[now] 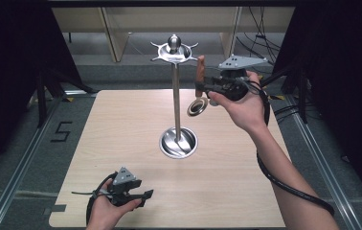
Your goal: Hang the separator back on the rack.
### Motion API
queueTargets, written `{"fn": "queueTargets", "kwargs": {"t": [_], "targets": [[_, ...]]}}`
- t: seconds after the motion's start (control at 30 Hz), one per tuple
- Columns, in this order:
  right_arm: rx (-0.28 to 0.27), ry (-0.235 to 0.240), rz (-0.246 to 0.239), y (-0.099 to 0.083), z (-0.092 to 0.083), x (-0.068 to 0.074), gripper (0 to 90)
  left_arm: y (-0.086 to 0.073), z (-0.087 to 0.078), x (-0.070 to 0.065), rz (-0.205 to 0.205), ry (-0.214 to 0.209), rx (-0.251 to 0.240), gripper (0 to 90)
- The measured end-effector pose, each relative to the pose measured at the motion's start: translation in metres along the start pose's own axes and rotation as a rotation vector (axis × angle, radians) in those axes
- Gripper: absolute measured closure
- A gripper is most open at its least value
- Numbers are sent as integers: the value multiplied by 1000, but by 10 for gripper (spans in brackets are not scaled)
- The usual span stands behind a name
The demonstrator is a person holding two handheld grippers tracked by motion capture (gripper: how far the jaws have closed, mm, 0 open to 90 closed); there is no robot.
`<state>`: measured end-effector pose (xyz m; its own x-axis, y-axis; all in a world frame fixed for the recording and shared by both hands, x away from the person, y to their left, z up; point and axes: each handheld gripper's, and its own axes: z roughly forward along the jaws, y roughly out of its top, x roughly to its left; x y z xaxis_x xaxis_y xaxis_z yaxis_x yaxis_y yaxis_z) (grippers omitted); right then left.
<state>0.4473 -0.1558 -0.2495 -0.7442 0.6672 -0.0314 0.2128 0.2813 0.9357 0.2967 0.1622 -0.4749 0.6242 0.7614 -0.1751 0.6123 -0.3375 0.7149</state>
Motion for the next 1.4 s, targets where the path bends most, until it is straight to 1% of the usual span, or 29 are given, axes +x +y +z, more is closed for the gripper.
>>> {"fn": "queueTargets", "kwargs": {"t": [0.13, 0.17, 0.2, 0.27, 0.3, 0.33, 0.43, 0.47, 0.5, 0.53, 0.57, 0.6, 0.67, 0.7, 0.8, 0.83, 0.87, 0.93, 0.97, 1.0, 1.07, 1.1, 1.17, 1.2, 1.23, 1.27, 1.3, 1.33, 1.4], "targets": [[-12, -20, -16, -1, 0, 2, 654, 0, 0, 0, -2, -7, -1, 398], [-13, -35, -26, -3, -1, 4, 651, 0, 1, 1, 2, 10, 2, 398], [-17, -45, -36, -3, -1, 5, 650, 0, 0, 1, 3, 9, 5, 398], [-17, -42, -34, -4, 0, 5, 646, 0, 0, 0, 7, -1, 7, 398], [-16, -48, -28, -5, 0, 7, 638, 0, 0, 0, 2, -1, 2, 398], [-20, -65, -31, -6, 0, 8, 608, 0, 0, 0, 3, -1, 3, 398], [-23, -73, -27, -7, 1, 11, 583, 0, 0, 1, 2, 9, 2, 398], [-27, -83, -15, -8, 1, 12, 573, 0, 0, 0, 2, 5, 3, 398], [-27, -79, -35, -8, 1, 12, 566, 0, 0, 0, -5, 2, -4, 398], [-25, -84, -24, -8, 1, 13, 559, 0, 0, 0, -5, 2, -4, 398], [-25, -84, -24, -8, 1, 13, 559, 0, 0, 0, 5, -1, 4, 398], [-29, -89, -21, -8, 2, 13, 553, 0, 0, 0, -2, 0, 1, 398], [-28, -99, -32, -8, 1, 13, 548, 0, 0, 0, 5, -1, 3, 398], [-28, -104, -29, -9, 1, 13, 541, 0, 0, 0, -6, -8, 3, 397], [-27, -106, -14, -9, 0, 14, 533, 0, 0, 0, -4, -9, 1, 398], [-30, -112, -32, -10, -2, 12, 524, 0, -1, 0, 3, -7, 2, 397], [-27, -104, -23, -11, -3, 13, 518, 0, -1, 0, 1, -8, 3, 398], [-22, -108, -25, -13, -6, 13, 511, 0, -1, 0, 4, 0, 2, 397], [-24, -105, -37, -15, -7, 12, 510, 0, -1, 0, 4, 0, 2, 397], [-22, -104, -30, -16, -10, 12, 508, 0, 0, 0, 0, -7, 2, 398], [-25, -106, -26, -17, -12, 12, 505, 0, -1, 0, 5, -5, 3, 397], [-27, -95, -30, -21, -18, 11, 492, 0, 0, 0, 2, -6, 2, 398], [-18, -100, -18, -25, -24, 10, 478, 0, 0, 1, 7, 1, 3, 398], [-18, -100, -18, -25, -24, 10, 478, 0, 0, 1, 7, 1, 3, 397], [-6, -92, -18, -32, -31, 9, 475, 0, 1, 0, -2, 13, -2, 398], [-5, -100, -17, -35, -34, 9, 473, 0, 1, 1, -5, 14, 1, 397], [-1, -96, -25, -38, -38, 8, 472, 0, 1, 1, -5, 14, 1, 397], [-3, -104, -21, -42, -42, 7, 471, 0, 0, 1, 2, 6, 8, 398], [3, -96, -20, -48, -48, 6, 468, 0, 1, 0, -5, 8, 3, 398]]}}
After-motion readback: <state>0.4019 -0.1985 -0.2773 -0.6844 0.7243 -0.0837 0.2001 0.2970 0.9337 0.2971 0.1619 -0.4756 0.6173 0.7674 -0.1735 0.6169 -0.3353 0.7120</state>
